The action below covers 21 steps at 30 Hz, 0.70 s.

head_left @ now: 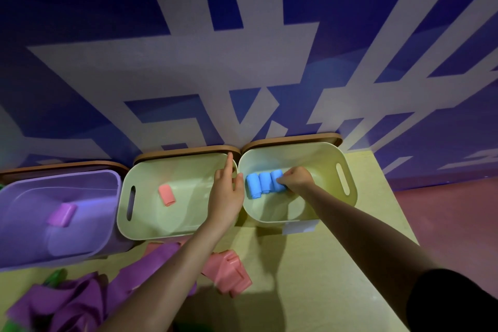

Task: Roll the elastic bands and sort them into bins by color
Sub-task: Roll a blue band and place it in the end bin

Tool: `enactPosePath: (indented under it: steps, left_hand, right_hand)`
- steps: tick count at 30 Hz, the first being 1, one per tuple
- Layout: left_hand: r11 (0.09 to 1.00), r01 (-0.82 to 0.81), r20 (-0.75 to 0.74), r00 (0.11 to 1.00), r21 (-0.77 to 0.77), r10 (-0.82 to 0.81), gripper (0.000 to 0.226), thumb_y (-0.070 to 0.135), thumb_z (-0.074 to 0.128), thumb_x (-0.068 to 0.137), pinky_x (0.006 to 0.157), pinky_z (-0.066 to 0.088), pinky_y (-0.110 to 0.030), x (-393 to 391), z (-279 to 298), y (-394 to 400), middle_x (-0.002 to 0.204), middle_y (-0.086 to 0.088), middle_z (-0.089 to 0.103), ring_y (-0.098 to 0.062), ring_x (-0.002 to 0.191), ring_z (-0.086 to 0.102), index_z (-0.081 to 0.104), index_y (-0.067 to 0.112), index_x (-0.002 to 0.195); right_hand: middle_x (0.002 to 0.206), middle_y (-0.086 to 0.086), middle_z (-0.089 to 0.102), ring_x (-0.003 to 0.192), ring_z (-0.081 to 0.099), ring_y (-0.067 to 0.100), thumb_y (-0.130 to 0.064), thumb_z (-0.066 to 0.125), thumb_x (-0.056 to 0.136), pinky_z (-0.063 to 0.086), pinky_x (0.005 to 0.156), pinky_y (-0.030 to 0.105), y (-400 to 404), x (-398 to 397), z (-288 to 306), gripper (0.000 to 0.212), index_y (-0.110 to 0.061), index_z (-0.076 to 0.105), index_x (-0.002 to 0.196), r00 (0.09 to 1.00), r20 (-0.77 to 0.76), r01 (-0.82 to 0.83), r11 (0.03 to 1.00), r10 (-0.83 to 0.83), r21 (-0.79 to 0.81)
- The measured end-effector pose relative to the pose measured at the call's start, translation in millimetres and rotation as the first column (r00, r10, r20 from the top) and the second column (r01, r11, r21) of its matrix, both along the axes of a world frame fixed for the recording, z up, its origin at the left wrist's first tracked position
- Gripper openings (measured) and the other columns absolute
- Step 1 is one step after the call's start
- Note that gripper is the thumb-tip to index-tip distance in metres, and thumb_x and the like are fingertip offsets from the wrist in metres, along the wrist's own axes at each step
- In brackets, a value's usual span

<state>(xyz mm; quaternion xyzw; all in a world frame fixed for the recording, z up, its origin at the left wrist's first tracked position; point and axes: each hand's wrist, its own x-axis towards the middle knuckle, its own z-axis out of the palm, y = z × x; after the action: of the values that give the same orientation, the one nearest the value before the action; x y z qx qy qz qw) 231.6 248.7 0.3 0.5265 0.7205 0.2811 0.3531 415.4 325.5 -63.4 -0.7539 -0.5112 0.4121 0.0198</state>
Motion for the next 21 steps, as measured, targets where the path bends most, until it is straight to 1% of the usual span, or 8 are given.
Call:
enactPosePath:
  steps: [3, 7, 10, 15, 17, 18, 19, 21]
  left_hand:
    - [1.000, -0.004, -0.001, 1.000, 0.000, 0.004, 0.055, 0.030, 0.039, 0.101, 0.083, 0.038, -0.027, 0.1, -0.9, 0.5, 0.136, -0.007, 0.042, -0.023, 0.108, 0.054, 0.017, 0.032, 0.151]
    - [1.000, -0.015, 0.005, 1.000, -0.006, 0.015, 0.055, 0.032, 0.040, 0.100, 0.086, 0.043, -0.032, -0.7, -3.1, 0.7, 0.133, -0.007, 0.044, -0.023, 0.103, 0.055, 0.017, 0.034, 0.151]
    - [1.000, -0.008, -0.003, 1.000, 0.001, 0.008, 0.055, 0.031, 0.039, 0.100, 0.083, 0.043, -0.031, -0.3, -3.1, 0.6, 0.132, -0.006, 0.044, -0.022, 0.102, 0.055, 0.017, 0.034, 0.151]
    - [1.000, -0.003, -0.022, 1.000, -0.007, 0.003, 0.055, 0.031, 0.038, 0.101, 0.078, 0.040, -0.028, -0.8, -3.1, 0.7, 0.132, -0.004, 0.043, -0.018, 0.095, 0.053, 0.015, 0.034, 0.151]
    - [1.000, 0.003, -0.021, 1.000, -0.009, -0.003, 0.055, 0.032, 0.038, 0.101, 0.078, 0.039, -0.027, -0.2, -2.0, 0.0, 0.132, -0.004, 0.043, -0.016, 0.093, 0.053, 0.016, 0.033, 0.151]
    - [1.000, 0.005, -0.019, 1.000, -0.007, -0.005, 0.055, 0.032, 0.038, 0.101, 0.078, 0.040, -0.027, 0.2, -1.1, -0.3, 0.132, -0.004, 0.043, -0.017, 0.093, 0.053, 0.016, 0.033, 0.151]
    - [1.000, 0.006, -0.017, 1.000, -0.004, -0.006, 0.055, 0.032, 0.038, 0.101, 0.079, 0.040, -0.027, 0.2, -0.8, -0.5, 0.132, -0.004, 0.043, -0.018, 0.094, 0.054, 0.016, 0.033, 0.151]
    - [1.000, 0.004, -0.018, 1.000, 0.000, -0.004, 0.055, 0.031, 0.039, 0.101, 0.079, 0.041, -0.028, -0.7, -1.3, -0.6, 0.131, -0.004, 0.044, -0.020, 0.096, 0.055, 0.016, 0.033, 0.151]
  right_hand:
    - [0.068, 0.006, 0.050, 0.072, 0.047, 0.023, -0.028, 0.065, 0.083, 0.036, 0.058, 0.027, 1.7, -4.8, 0.8, 0.034, -0.011, 0.048, 0.058, 0.998, 0.068, -0.014, 1.000, 0.015, -0.014]
    - [0.086, 0.009, 0.056, 0.082, 0.055, 0.025, -0.030, 0.061, 0.085, 0.040, 0.068, 0.029, 1.9, -9.7, 0.8, 0.023, -0.007, 0.059, 0.084, 0.992, 0.127, -0.023, 1.000, 0.024, -0.003]
    - [0.095, 0.010, 0.059, 0.096, 0.060, 0.030, -0.028, 0.058, 0.088, 0.041, 0.072, 0.029, -0.1, -11.9, -2.2, 0.028, -0.003, 0.062, 0.101, 0.988, 0.151, -0.028, 1.000, 0.026, 0.010]
    - [0.118, 0.014, 0.058, 0.111, 0.055, 0.032, -0.022, 0.056, 0.088, 0.041, 0.087, 0.031, -5.3, -25.4, -4.1, 0.037, -0.004, 0.051, 0.120, 0.996, 0.084, -0.013, 0.997, 0.006, 0.075]
    - [0.116, 0.016, 0.058, 0.111, 0.055, 0.033, -0.021, 0.057, 0.087, 0.041, 0.087, 0.032, -5.2, -24.0, -3.9, 0.035, -0.003, 0.050, 0.117, 0.998, 0.063, -0.020, 0.996, 0.015, 0.083]
    - [0.110, 0.017, 0.059, 0.106, 0.056, 0.033, -0.021, 0.058, 0.086, 0.043, 0.084, 0.033, -4.4, -21.7, -3.9, 0.029, -0.004, 0.054, 0.108, 0.998, 0.054, -0.029, 0.996, 0.024, 0.080]
    - [0.099, 0.017, 0.060, 0.097, 0.058, 0.032, -0.023, 0.061, 0.085, 0.044, 0.080, 0.034, -4.1, -18.4, -3.9, 0.018, -0.007, 0.056, 0.092, 0.999, 0.041, -0.029, 0.997, 0.026, 0.076]
    - [0.081, 0.012, 0.055, 0.081, 0.054, 0.027, -0.025, 0.064, 0.083, 0.044, 0.073, 0.035, -4.0, -12.8, -2.5, 0.027, -0.014, 0.047, 0.065, 1.000, 0.015, -0.019, 0.997, 0.018, 0.071]
